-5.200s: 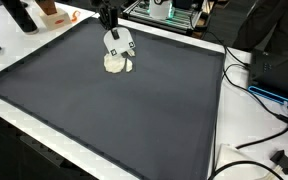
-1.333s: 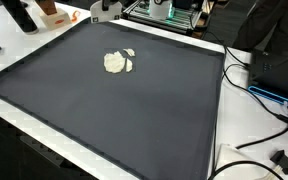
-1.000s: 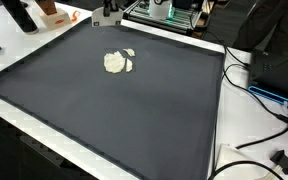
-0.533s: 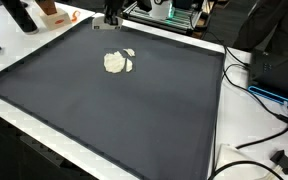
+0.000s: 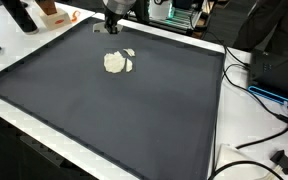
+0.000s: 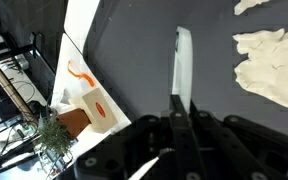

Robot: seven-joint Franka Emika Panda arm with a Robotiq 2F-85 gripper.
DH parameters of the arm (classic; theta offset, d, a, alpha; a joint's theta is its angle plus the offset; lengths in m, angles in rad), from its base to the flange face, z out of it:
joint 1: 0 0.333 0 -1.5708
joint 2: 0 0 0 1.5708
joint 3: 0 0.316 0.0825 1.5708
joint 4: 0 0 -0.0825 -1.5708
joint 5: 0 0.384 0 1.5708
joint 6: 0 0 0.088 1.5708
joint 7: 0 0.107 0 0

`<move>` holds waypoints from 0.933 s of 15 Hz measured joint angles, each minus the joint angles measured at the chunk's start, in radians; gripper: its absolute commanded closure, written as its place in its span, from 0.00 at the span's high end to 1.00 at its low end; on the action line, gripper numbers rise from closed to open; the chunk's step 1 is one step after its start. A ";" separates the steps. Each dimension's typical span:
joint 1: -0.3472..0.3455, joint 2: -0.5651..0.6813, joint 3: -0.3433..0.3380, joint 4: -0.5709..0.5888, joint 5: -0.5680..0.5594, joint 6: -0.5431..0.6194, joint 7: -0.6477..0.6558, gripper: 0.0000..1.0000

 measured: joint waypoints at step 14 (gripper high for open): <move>0.042 0.056 -0.002 0.019 -0.043 -0.040 -0.078 0.01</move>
